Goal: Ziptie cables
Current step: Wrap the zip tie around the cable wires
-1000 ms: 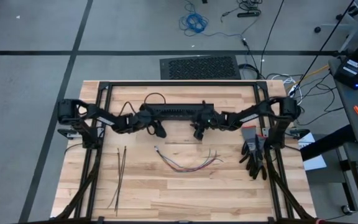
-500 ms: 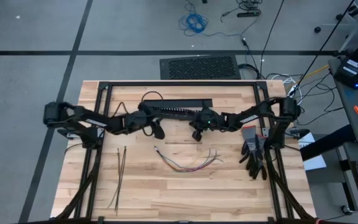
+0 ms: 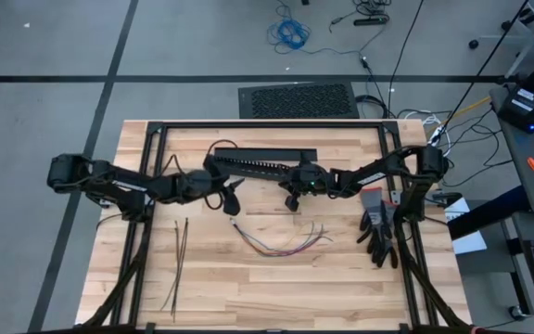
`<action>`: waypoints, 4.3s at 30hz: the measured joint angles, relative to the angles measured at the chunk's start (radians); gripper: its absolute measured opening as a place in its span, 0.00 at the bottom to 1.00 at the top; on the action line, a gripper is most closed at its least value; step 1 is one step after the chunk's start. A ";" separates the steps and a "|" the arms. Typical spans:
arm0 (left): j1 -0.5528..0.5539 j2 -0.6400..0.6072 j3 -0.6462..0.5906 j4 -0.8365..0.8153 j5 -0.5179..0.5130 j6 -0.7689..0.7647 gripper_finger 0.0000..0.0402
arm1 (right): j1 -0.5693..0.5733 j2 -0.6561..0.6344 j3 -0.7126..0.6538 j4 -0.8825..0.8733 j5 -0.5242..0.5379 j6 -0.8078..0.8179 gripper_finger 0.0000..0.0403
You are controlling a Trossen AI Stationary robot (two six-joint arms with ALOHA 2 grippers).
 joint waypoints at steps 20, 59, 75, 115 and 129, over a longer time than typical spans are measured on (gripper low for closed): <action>-0.039 0.085 0.001 -0.116 0.170 -0.234 0.45 | 0.022 -0.001 0.071 0.040 -0.361 -0.014 0.01; -0.289 0.012 0.237 -0.404 0.151 -0.177 0.45 | 0.326 -0.130 0.071 -0.161 -0.197 0.043 0.11; -0.365 0.198 0.378 -0.634 0.116 -0.242 0.45 | 0.397 -0.114 0.182 -0.314 0.136 0.041 0.49; -0.466 0.089 0.240 -1.361 0.295 -1.359 0.45 | 0.348 0.004 0.183 -0.129 0.171 -0.030 0.37; -0.465 0.174 0.241 -1.345 0.277 -1.328 0.44 | 0.348 0.004 0.183 -0.131 0.171 -0.035 0.37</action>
